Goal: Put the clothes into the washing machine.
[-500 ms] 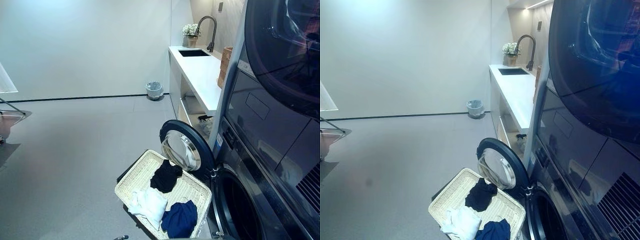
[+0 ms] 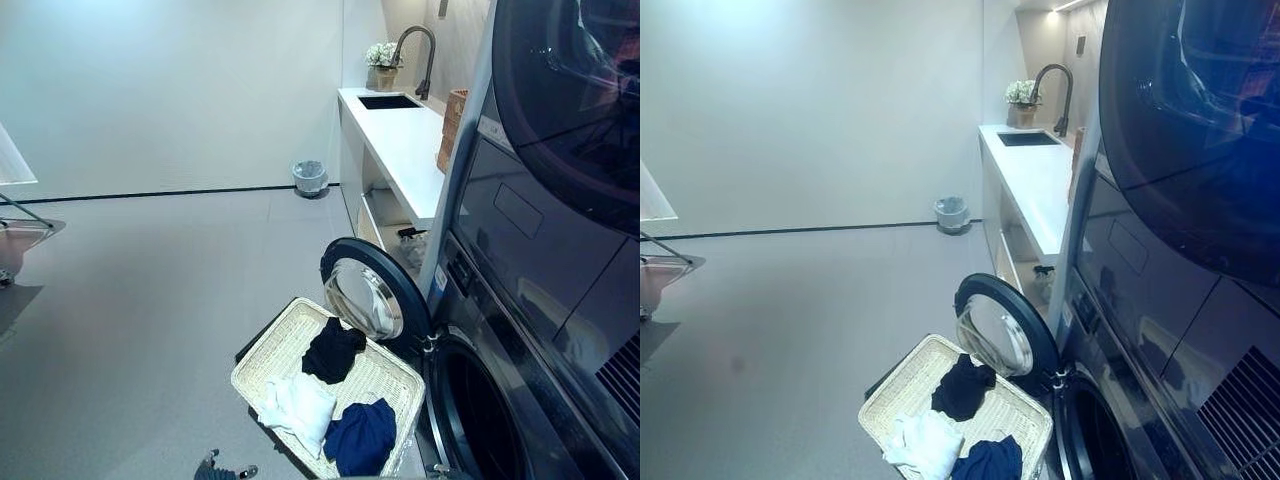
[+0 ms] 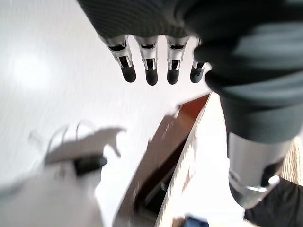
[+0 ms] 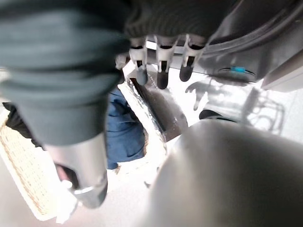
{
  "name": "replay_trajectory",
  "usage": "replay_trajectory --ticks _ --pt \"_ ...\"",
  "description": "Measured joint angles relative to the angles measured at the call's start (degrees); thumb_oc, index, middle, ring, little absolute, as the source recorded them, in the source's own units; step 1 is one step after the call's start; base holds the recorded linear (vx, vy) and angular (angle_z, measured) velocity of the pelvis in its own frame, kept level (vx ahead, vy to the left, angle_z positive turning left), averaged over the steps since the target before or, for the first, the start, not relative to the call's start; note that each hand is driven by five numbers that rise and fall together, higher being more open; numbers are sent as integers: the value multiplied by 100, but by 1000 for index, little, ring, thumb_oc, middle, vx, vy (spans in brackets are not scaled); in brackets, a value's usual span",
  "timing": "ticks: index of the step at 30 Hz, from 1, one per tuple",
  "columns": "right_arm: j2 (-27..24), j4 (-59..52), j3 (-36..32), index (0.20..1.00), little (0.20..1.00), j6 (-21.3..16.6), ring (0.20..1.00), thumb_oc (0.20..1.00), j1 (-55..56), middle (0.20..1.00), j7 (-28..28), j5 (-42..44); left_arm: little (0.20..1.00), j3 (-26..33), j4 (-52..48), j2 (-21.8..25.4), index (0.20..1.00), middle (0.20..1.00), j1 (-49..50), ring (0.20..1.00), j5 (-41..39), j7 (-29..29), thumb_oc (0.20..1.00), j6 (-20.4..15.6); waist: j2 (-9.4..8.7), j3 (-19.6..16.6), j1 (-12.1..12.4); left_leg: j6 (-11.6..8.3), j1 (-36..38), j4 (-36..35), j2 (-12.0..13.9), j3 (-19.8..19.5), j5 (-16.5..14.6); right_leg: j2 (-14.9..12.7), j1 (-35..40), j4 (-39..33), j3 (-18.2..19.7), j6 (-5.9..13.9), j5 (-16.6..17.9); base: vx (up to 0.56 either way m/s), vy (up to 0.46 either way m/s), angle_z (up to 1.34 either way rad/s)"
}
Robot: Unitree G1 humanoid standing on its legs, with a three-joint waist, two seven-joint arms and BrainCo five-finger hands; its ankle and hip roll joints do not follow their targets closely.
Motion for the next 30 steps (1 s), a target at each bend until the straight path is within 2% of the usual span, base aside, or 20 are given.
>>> replay_trajectory --ticks 3,5,7,9,10,11,14,15,16,18,20,22,24,26,30 --pt "-99 -13 9 1000 1000 0 1000 1000 -19 1000 -1 0 1000 -212 -16 21 1000 1000 -144 1000 315 328 1000 -4 69 93 -5 20 -117 18 -11 28 20 -16 -173 2 9 12 44 -29 77 -6" --pt "-274 -115 52 1000 1000 0 1000 1000 -70 1000 0 4 1000 -406 -165 31 1000 1000 -391 1000 458 596 1000 7 191 319 -9 25 -323 31 -33 48 81 -38 -368 29 35 30 109 -88 66 -6" --pt "-352 -150 55 1000 1000 -4 1000 1000 -168 1000 4 23 1000 -463 -278 53 1000 1000 -578 1000 544 709 1000 30 209 569 -81 24 -438 69 -52 79 123 -55 -523 57 79 -4 189 -207 116 -8" --pt "-402 -165 156 1000 1000 -5 1000 1000 -289 1000 2 31 1000 -577 -309 83 1000 1000 -684 1000 537 801 1000 66 209 601 -104 23 -655 208 -49 157 93 -70 -749 146 167 5 176 -131 72 -24" --pt "-588 -215 261 1000 1000 -20 1000 1000 -998 1000 -26 67 1000 -790 -279 214 1000 1000 -1366 1000 555 988 1000 68 309 1104 -186 103 -1185 418 -62 340 130 -70 -1309 365 287 46 254 -119 74 -35" --pt "-611 -216 261 1000 1000 -20 1000 1000 -1117 1000 -46 67 1000 -789 -283 213 1000 1000 -1541 1000 555 1016 1000 73 295 1266 -200 112 -1184 419 -71 358 140 -78 -1325 360 312 28 304 -192 122 -46" --pt "-623 -280 398 1000 1000 -66 1000 1000 -1678 1000 -126 89 1000 -844 -298 341 1000 1000 -2316 1000 555 1264 1000 98 103 1719 -298 111 -1614 613 -94 532 103 -114 -1937 621 557 82 315 -116 76 -38" --pt "-627 -333 422 1000 1000 -127 1000 1000 -1892 1000 -149 152 1000 -858 -224 433 1000 1000 -2617 1000 554 1280 1000 119 54 1972 -296 155 -1754 657 -113 540 134 -124 -2106 726 621 80 354 -113 92 -33" --pt "-619 -319 456 1000 1000 -131 1000 1000 -2026 1000 -185 235 1000 -827 -186 469 1000 1000 -2944 1000 542 1287 1000 164 -12 2208 -402 177 -1782 669 -142 555 146 -145 -2214 800 681 77 396 -117 98 -25" --pt "-613 -361 494 1000 1000 -151 1000 1000 -2202 1000 -193 305 1000 -940 -63 654 1000 1000 -3263 1000 510 1307 1000 165 -77 2373 -402 192 -1930 718 -174 642 110 -180 -2494 963 812 105 379 -88 60 -34" --pt "-610 -425 570 1000 1000 -154 1000 1000 -2327 1000 -237 421 1000 -898 79 799 1000 1000 -3555 1000 494 1306 1000 182 -108 2490 -529 249 -2106 795 -218 686 82 -211 -2746 1083 919 133 400 -116 61 -30" --pt "-592 -475 679 1000 1000 -155 1000 1000 -2462 1000 -250 520 1000 -890 236 950 1000 1000 -3880 1000 435 1305 1000 228 -178 2547 -554 258 -2380 973 -239 715 18 -236 -3059 1227 983 141 404 -60 33 -28" --pt "-553 -565 699 1000 1000 -154 1000 1000 -2475 1000 -264 575 1000 -895 287 1013 1000 1000 -4078 1000 424 1300 1000 305 -239 2588 -649 274 -2484 1044 -249 756 -6 -249 -3205 1307 1029 143 407 -75 66 -19" --pt "-531 -703 719 1000 1000 -158 1000 1000 -2498 1000 -310 681 1000 -909 390 1065 1000 1000 -4258 1000 299 1295 1000 348 -341 2597 -639 280 -2650 1244 -247 807 -122 -254 -3425 1456 1100 154 386 -38 54 -30" --pt "-510 -889 721 1000 1000 -175 1000 1000 -2570 1000 -408 752 1000 -921 512 1120 1000 1000 -4688 1000 211 1273 1000 434 -414 2618 -859 323 -3171 1441 -287 900 -153 -299 -3937 1536 1211 240 422 -16 37 -11"
